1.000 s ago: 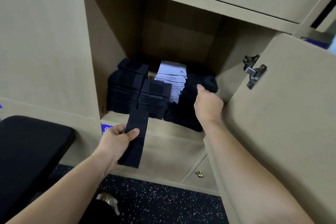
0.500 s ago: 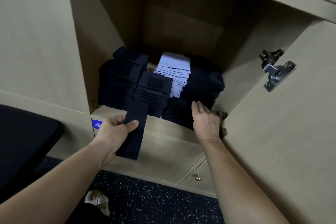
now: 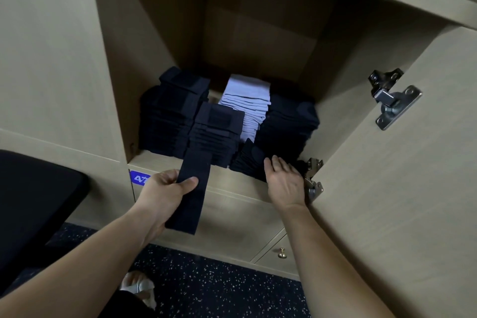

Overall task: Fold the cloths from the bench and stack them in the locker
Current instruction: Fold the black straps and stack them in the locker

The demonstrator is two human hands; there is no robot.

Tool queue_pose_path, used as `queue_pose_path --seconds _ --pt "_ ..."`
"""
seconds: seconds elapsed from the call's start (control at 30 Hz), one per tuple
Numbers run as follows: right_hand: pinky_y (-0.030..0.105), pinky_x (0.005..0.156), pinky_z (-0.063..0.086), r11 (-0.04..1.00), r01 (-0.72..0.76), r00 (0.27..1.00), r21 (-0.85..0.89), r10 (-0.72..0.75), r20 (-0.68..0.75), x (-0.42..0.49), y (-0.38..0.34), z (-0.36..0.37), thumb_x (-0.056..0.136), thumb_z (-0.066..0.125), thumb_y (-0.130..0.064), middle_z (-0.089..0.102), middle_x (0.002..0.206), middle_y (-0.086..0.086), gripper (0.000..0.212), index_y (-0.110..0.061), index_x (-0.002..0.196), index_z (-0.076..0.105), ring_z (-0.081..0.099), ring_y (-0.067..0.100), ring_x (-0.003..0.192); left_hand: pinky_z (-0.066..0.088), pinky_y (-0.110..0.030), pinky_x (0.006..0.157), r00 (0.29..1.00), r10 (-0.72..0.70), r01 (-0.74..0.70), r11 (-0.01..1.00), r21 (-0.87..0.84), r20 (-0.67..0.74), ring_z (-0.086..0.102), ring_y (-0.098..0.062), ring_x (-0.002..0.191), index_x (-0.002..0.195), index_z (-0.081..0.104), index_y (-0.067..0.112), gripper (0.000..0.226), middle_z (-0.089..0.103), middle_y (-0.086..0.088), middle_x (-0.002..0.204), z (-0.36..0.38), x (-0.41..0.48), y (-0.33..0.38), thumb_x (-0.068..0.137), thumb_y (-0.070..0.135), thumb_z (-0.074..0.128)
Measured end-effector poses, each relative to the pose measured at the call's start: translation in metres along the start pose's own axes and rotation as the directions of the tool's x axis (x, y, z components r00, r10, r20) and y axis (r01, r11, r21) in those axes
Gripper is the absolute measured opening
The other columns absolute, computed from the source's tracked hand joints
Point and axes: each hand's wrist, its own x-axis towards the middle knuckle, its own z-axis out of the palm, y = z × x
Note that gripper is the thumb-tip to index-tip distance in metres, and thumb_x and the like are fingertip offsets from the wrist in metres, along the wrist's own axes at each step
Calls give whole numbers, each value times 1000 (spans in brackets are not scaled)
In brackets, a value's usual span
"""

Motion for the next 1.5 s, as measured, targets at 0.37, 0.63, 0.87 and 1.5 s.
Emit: queue_pose_path --seconds 0.37,0.63,0.87,1.5 --pt "37 80 56 577 -276 940 768 329 91 -18 -47 -91 90 60 -27 74 97 7 25 -15 110 70 69 24 89 58 -46 76 1000 20 -20 996 -84 -2 70 -30 91 102 68 13 11 73 -12 98 5 -25 19 92 16 67" --pt "26 68 57 -270 -534 841 801 -71 536 -56 -98 -148 95 57 -8 72 86 10 13 -6 89 69 70 17 74 57 -35 74 994 108 -109 990 85 16 70 -24 92 103 70 14 11 74 -8 96 0 -52 22 93 13 65" --pt "28 62 53 -330 -537 776 777 168 608 -52 -81 -152 91 62 -7 67 82 7 8 -11 84 63 62 20 71 40 -31 105 988 153 -151 963 225 10 57 -17 108 114 64 15 24 67 0 107 -20 -58 26 91 18 69" --pt "20 40 39 994 -111 966 16 111 -233 32 14 -64 67 42 -8 69 70 2 33 -11 82 71 65 20 55 35 -33 105 901 410 -324 421 847 140 43 -17 126 141 46 30 51 57 9 131 -10 10 -5 93 37 61"
